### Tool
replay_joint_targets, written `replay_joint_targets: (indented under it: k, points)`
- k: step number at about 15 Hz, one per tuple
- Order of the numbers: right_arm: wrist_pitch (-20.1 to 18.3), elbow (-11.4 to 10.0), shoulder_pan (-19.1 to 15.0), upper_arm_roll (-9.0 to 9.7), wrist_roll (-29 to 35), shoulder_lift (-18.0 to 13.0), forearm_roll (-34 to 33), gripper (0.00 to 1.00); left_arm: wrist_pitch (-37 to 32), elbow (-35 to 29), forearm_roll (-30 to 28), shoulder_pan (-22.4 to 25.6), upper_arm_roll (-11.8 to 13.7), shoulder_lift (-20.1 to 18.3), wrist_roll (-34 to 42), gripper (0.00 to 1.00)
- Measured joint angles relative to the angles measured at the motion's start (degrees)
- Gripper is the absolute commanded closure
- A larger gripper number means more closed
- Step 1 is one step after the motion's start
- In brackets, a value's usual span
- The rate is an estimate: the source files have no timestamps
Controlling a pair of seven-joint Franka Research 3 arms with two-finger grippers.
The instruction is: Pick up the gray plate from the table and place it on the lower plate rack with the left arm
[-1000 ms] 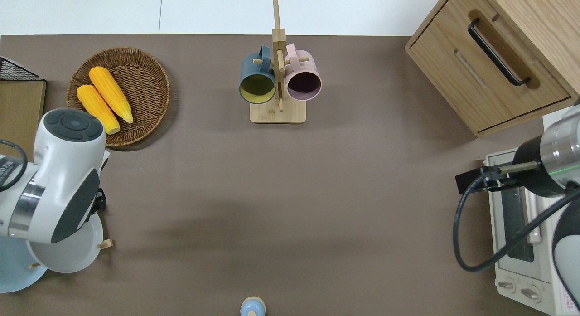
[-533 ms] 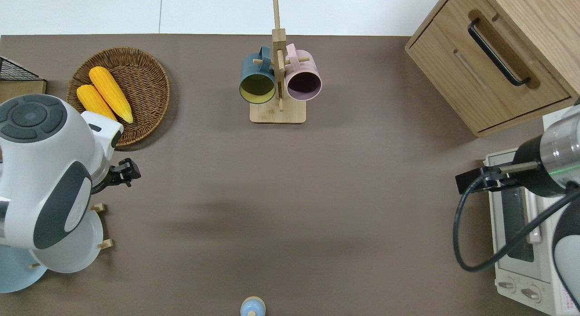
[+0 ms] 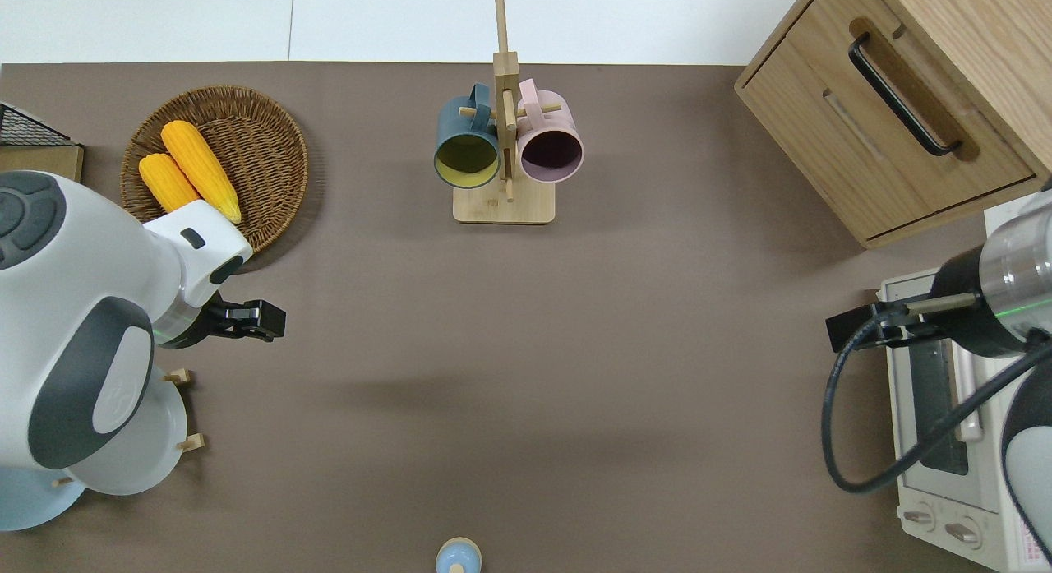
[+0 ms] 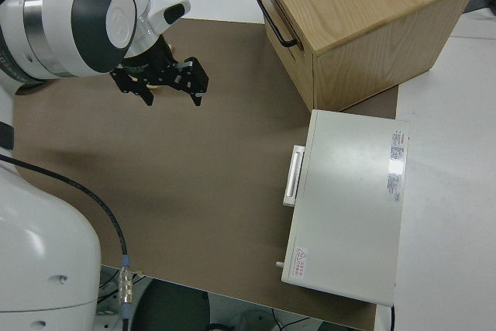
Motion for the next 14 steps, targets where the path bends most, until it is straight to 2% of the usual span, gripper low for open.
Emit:
replay_joint_targets:
  k: [2, 6, 10, 14]
  points:
    - [0.00, 0.00, 0.00, 0.00, 0.00, 0.00, 0.00, 0.011, 0.06, 0.01, -0.74, 0.04, 0.05, -0.17, 1.82, 0.00]
    - [0.00, 0.00, 0.00, 0.00, 0.00, 0.00, 0.00, 0.011, 0.21, 0.02, -7.25, 0.18, 1.25, -0.19, 1.60, 0.01]
    - [0.00, 0.00, 0.00, 0.00, 0.00, 0.00, 0.00, 0.013, 3.16, 0.45, -7.90, 0.32, 3.89, -0.57, 2.21, 0.01]
    - [0.00, 0.00, 0.00, 0.00, 0.00, 0.00, 0.00, 0.011, 5.60, 2.63, -6.51, 0.33, 4.75, -1.23, 3.29, 0.01]
